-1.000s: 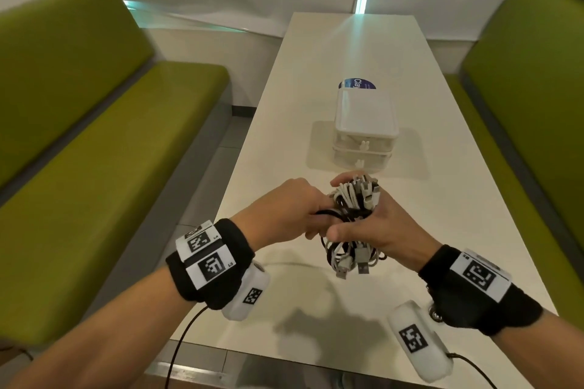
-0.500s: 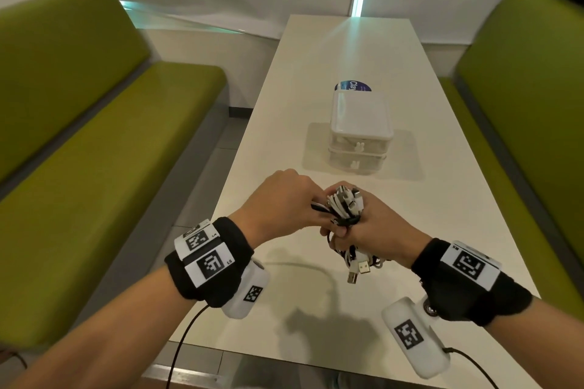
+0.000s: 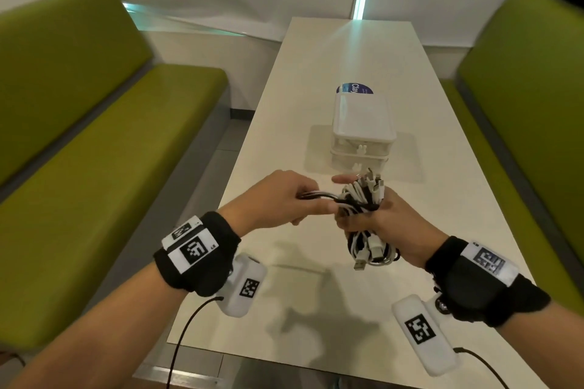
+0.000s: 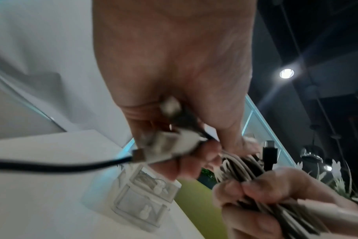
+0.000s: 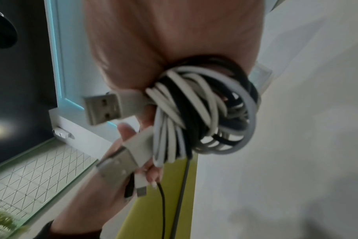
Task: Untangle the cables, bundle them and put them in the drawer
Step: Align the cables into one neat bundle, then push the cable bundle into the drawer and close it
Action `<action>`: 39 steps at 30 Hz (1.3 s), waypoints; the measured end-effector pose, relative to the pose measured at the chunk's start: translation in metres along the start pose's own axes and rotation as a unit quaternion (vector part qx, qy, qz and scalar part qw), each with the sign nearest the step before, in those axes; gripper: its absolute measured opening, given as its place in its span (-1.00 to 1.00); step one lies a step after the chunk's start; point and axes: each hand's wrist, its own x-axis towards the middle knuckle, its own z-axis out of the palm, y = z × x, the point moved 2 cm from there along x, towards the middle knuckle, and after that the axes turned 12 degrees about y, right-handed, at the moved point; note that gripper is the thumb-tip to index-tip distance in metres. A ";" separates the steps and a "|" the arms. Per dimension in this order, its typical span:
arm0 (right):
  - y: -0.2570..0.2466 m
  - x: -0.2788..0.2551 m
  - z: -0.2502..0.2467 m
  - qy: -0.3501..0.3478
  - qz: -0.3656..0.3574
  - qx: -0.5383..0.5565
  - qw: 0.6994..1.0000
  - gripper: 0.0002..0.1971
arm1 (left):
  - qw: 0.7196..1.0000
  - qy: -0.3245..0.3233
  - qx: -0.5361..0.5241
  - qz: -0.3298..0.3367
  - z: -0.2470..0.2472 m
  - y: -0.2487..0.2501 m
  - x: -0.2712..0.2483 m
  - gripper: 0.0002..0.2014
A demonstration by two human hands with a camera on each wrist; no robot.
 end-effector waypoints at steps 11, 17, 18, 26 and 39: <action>0.001 0.014 -0.008 0.167 -0.055 0.062 0.982 -0.58 | 0.966 0.011 -0.220 -0.132 0.013 -0.012 -0.014 -0.52; -0.004 0.004 0.003 0.141 -0.119 0.020 0.983 -0.57 | 0.945 0.145 -0.259 -0.134 0.032 0.003 -0.008 -0.56; -0.005 0.002 0.006 0.130 -0.127 0.020 0.983 -0.56 | 0.943 0.150 -0.265 -0.133 0.039 0.006 -0.008 -0.56; 0.000 -0.003 0.010 0.136 -0.143 -0.004 0.980 -0.50 | 0.927 0.155 -0.307 -0.148 0.068 0.012 -0.013 -0.30; -0.003 -0.005 0.012 0.072 -0.104 0.096 0.987 -0.35 | 0.907 -0.019 -0.390 -0.157 0.058 0.030 -0.009 -0.29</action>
